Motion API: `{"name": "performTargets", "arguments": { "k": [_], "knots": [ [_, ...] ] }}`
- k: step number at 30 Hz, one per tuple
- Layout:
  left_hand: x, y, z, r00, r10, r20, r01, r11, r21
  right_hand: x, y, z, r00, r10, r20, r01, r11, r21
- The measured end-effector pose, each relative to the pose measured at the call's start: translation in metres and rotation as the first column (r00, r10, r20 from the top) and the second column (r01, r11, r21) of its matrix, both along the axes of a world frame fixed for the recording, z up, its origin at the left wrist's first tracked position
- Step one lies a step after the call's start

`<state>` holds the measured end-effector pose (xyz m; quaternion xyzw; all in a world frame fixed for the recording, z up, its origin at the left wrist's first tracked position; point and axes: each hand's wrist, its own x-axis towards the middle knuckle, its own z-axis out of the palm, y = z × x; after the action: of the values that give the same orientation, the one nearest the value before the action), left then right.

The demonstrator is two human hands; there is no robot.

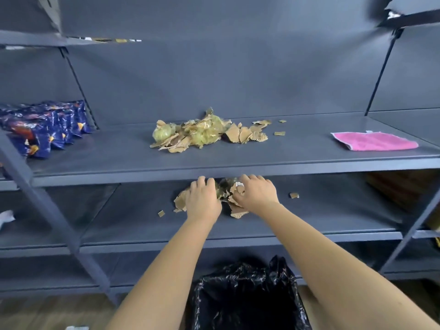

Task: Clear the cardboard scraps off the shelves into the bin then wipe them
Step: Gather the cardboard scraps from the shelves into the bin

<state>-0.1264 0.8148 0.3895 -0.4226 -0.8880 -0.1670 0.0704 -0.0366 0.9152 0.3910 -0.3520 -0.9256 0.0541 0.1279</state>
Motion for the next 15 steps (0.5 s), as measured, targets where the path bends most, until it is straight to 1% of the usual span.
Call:
{"name": "performTargets", "arguments": {
  "k": [2, 4, 9, 12, 15],
  "knots": [
    [-0.006, 0.008, 0.006, 1.000, 0.018, -0.025, -0.018, 1.000, 0.011, -0.001, 0.008, 0.008, 0.997, -0.002, -0.081, 0.005, 0.999, 0.033],
    [-0.012, 0.015, 0.011, 0.998, 0.027, -0.049, -0.026, 0.999, 0.020, -0.004, 0.016, 0.015, 0.993, 0.005, -0.118, 0.003, 0.998, 0.066],
    [-0.037, 0.034, 0.021, 0.996, 0.012, -0.089, -0.009, 0.999, 0.038, -0.022, 0.041, 0.032, 0.996, -0.015, -0.092, 0.028, 0.989, 0.145],
    [-0.063, 0.046, 0.026, 0.996, 0.005, -0.091, 0.001, 0.998, 0.065, -0.042, 0.055, 0.035, 0.995, -0.039, -0.096, 0.051, 0.991, 0.126],
    [-0.093, 0.053, 0.031, 0.997, 0.009, -0.073, -0.003, 0.996, 0.085, -0.063, 0.069, 0.037, 0.986, -0.083, -0.146, 0.089, 0.995, 0.039]
  ]
}}
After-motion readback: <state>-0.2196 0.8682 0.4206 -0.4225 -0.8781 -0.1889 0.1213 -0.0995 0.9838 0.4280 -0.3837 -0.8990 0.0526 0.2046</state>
